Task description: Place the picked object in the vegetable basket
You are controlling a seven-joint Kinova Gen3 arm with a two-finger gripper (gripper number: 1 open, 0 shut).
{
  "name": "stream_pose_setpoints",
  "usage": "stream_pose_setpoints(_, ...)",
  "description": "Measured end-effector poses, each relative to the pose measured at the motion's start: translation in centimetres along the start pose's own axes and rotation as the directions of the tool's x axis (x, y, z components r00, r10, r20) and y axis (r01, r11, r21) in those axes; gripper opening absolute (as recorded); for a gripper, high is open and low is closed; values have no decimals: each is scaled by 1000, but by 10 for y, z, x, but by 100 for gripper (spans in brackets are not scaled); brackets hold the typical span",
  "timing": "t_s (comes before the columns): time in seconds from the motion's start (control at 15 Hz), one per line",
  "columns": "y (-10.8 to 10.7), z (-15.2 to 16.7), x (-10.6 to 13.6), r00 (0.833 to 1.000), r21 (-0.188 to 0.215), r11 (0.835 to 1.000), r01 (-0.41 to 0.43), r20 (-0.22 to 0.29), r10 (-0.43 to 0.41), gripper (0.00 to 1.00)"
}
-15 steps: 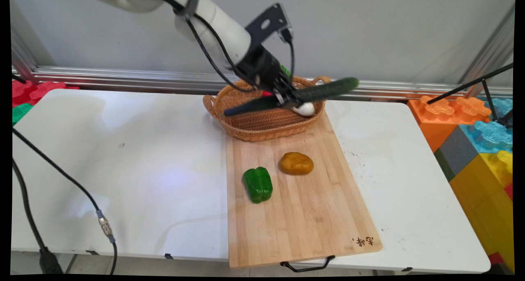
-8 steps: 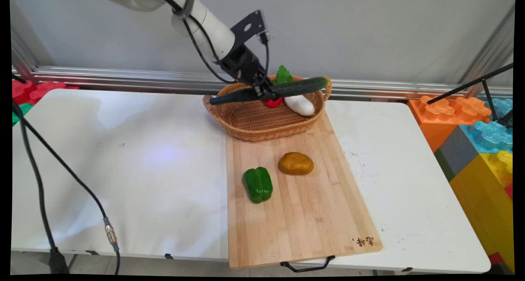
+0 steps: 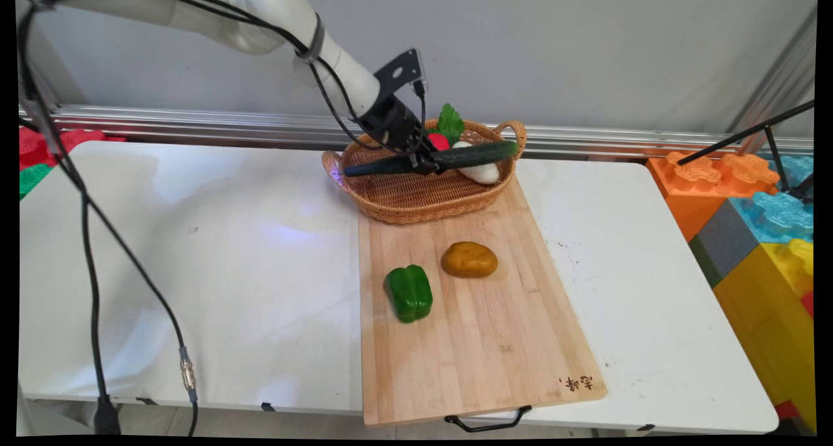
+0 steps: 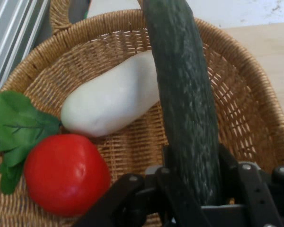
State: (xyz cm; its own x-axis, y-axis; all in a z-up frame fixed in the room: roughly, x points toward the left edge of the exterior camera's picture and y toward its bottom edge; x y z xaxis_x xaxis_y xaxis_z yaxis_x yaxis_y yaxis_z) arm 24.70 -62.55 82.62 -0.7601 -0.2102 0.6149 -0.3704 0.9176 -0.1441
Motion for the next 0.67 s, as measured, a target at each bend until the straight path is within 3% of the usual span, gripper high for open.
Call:
stream_pose_setpoints(0.27, -9, 22, -7, 1000, -14, 1000, -20, -22, 19, 0)
stream_pose_setpoints(0.33, -11, 27, -9, 999, -17, 1000, -25, -24, 25, 100)
stream_pose_setpoints(0.67, -13, 35, -12, 999, -26, 999, -22, -38, 21, 100)
